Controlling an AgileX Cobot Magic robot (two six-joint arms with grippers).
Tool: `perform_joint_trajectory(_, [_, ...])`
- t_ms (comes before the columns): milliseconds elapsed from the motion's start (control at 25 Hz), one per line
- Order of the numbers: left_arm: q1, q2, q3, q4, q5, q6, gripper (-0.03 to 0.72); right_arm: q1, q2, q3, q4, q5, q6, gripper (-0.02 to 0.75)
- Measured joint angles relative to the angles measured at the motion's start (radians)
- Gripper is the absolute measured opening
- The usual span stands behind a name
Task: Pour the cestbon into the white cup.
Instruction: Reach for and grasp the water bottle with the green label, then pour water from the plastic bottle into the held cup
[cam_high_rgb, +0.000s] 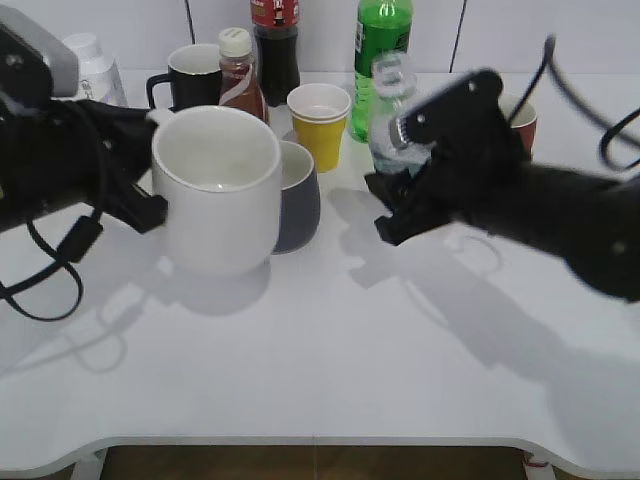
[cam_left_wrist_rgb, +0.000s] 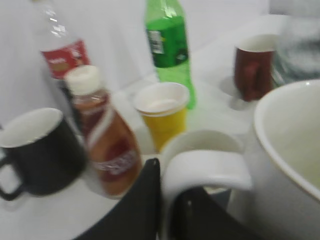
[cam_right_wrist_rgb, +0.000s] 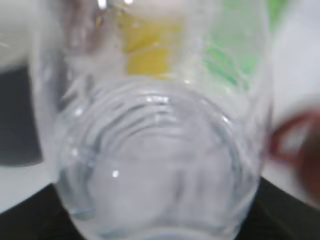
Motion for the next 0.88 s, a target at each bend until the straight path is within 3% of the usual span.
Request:
perform_joint_trajectory(200, [-0.100, -0.003, -0.009, -0.028, 0.106, 0.000, 0.032, 0.012, -0.135, -0.128, -0.124, 0.237, -0.244, 0.452])
perform_joint_trajectory(320, [-0.143, -0.003, -0.047, -0.072, 0.212, 0.000, 0.032, 0.030, -0.146, -0.194, -0.135, 0.311, -0.422, 0.452])
perform_joint_trajectory(520, [-0.178, -0.003, -0.129, -0.100, 0.379, 0.000, 0.031, 0.072, -0.146, -0.218, -0.138, 0.341, -0.691, 0.452])
perform_joint_trajectory(880, [-0.202, -0.068, -0.149, -0.143, 0.467, 0.000, 0.031, 0.078, -0.146, -0.218, -0.139, 0.326, -1.029, 0.452])
